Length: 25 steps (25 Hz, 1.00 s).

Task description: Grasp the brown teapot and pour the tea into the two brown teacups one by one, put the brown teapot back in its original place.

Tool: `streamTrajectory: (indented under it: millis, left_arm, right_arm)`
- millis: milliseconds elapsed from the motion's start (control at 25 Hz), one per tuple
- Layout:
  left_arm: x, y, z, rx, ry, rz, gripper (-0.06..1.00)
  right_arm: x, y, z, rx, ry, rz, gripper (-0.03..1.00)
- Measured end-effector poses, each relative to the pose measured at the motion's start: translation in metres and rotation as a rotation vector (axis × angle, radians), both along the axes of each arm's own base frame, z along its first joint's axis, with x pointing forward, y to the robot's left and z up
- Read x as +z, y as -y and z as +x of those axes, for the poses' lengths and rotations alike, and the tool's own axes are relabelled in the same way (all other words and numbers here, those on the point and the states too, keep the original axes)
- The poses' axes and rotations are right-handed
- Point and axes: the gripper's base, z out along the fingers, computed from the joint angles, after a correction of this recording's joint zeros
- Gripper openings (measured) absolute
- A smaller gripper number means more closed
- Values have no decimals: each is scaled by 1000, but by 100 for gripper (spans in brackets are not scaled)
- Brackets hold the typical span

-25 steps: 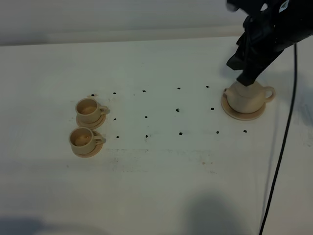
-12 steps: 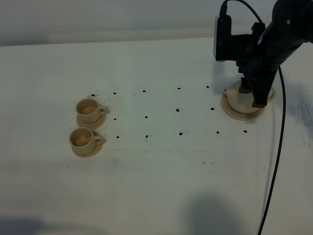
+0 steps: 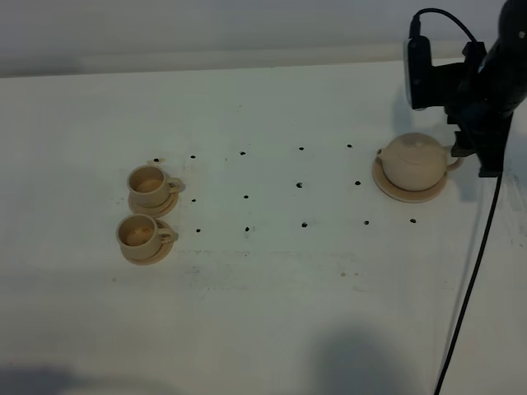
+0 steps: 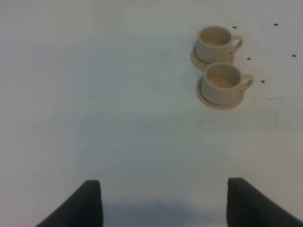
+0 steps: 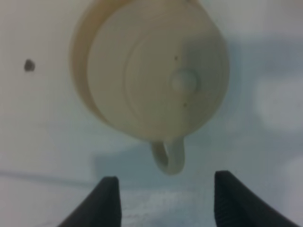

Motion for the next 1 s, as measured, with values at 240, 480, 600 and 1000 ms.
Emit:
streamTrajectory:
  millis: [240,480,600,1000]
  left_arm:
    - [0,0,0,0,0,0,53]
    - [0,0,0,-1,0,1,53]
    - [0,0,0,-1,0,1,53]
    - [0,0,0,-1,0,1,53]
  right_arm:
    - [-6,16,10,70,-21,55,43]
    - [-3,14,33,54,-82,125,43]
    - [-2,12,43,37,-131,133,43]
    - [-20,14,51,-14,-223,115,42]
